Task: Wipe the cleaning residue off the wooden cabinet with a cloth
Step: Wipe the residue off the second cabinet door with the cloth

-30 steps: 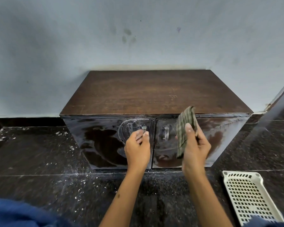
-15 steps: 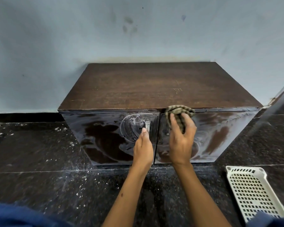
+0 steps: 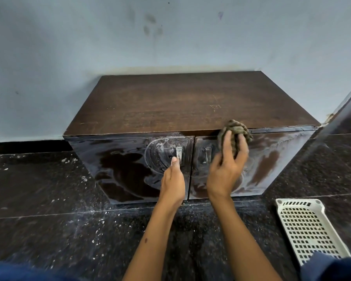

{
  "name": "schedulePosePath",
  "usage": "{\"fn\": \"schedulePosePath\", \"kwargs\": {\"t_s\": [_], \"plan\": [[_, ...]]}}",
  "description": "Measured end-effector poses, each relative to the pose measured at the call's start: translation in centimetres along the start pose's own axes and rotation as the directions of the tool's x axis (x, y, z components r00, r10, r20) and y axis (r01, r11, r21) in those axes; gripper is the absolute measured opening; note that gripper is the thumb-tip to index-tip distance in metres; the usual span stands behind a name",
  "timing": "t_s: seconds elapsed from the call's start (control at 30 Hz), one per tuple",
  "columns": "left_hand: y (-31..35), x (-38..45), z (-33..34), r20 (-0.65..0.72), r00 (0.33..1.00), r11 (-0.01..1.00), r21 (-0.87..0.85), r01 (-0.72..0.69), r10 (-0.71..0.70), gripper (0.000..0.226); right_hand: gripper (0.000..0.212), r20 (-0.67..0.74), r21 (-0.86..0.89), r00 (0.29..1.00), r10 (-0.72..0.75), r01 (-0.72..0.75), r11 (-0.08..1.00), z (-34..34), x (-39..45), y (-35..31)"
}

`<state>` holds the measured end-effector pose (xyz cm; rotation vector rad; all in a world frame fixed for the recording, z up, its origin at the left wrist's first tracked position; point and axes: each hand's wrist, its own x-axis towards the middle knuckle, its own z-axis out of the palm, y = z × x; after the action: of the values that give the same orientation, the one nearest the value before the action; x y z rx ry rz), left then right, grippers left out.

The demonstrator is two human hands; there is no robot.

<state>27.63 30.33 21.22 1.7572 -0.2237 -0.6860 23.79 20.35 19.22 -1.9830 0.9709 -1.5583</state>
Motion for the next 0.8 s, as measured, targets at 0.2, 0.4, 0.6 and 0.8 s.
{"fn": "schedulePosePath", "kwargs": {"t_s": [0.2, 0.4, 0.6, 0.8], "plan": [[0.1, -0.5, 0.6, -0.084, 0.995, 0.997, 0.062, -0.044, 0.049, 0.060, 0.043, 0.322, 0.008, 0.799, -0.508, 0.534, 0.845, 0.4, -1.2, 0.4], [0.6, -0.5, -0.1, 0.000, 1.000, 0.980, 0.198, -0.017, 0.017, 0.061, 0.044, -0.084, -0.021, 0.995, -0.048, 0.046, 0.999, -1.9, 2.6, 3.3], [0.6, -1.3, 1.3, -0.023, 0.994, 0.964, 0.250, -0.094, 0.103, 0.059, 0.039, 0.177, 0.028, 0.951, -0.254, 0.253, 0.967, -0.7, -0.1, 0.9], [0.4, -1.7, 1.7, -0.015, 0.994, 0.964, 0.246, -0.099, 0.106, 0.059, 0.040, 0.102, -0.036, 0.970, -0.219, 0.224, 0.974, -2.7, 2.0, 4.3]]}}
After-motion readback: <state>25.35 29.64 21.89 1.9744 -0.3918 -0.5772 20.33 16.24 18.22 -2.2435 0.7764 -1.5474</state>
